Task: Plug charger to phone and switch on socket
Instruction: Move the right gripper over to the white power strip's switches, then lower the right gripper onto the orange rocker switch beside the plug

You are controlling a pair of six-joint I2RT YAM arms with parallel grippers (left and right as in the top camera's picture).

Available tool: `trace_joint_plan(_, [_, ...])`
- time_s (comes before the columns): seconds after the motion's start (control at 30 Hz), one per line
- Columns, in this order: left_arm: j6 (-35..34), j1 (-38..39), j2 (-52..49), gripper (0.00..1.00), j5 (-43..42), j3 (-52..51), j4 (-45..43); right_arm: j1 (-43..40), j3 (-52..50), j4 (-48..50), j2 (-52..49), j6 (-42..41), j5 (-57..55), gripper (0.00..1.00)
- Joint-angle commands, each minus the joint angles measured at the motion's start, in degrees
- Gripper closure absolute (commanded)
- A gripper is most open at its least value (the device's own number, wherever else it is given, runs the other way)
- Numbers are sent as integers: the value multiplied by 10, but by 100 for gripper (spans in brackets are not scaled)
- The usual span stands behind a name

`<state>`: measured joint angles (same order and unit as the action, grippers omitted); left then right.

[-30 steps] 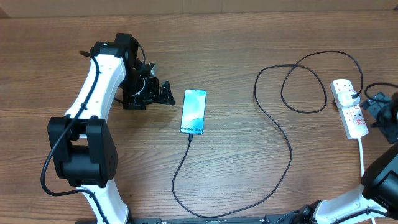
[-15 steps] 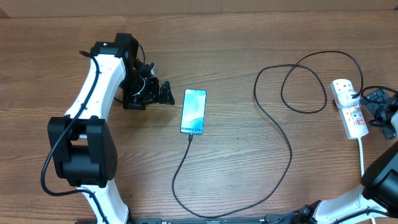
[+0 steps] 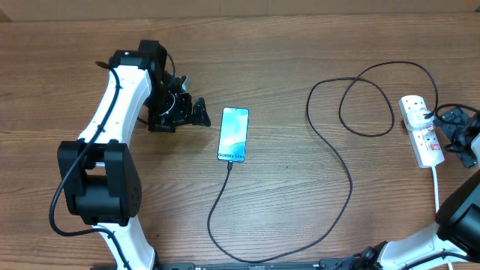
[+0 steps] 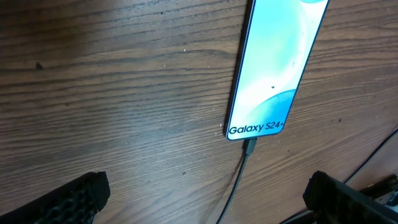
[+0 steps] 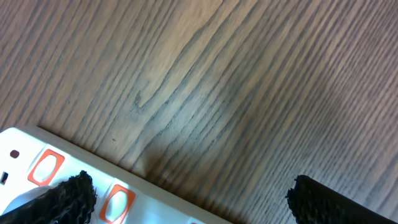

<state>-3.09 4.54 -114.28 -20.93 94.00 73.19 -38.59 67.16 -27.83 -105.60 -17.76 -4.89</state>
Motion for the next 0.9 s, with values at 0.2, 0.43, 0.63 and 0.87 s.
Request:
trace_joint_plan(0.2, [-8, 4, 6, 0, 2, 3, 0, 0, -35, 29, -6, 3, 0, 0])
trace_joint_plan(0.43, [-8, 4, 6, 0, 2, 3, 0, 0, -36, 29, -23, 3, 1, 0])
trace_joint_plan(0.63, [-8, 4, 6, 0, 2, 3, 0, 0, -36, 29, -36, 3, 4, 0])
trace_joint_plan(0.87, [-8, 4, 6, 0, 2, 3, 0, 0, -36, 32, -37, 3, 38, 0])
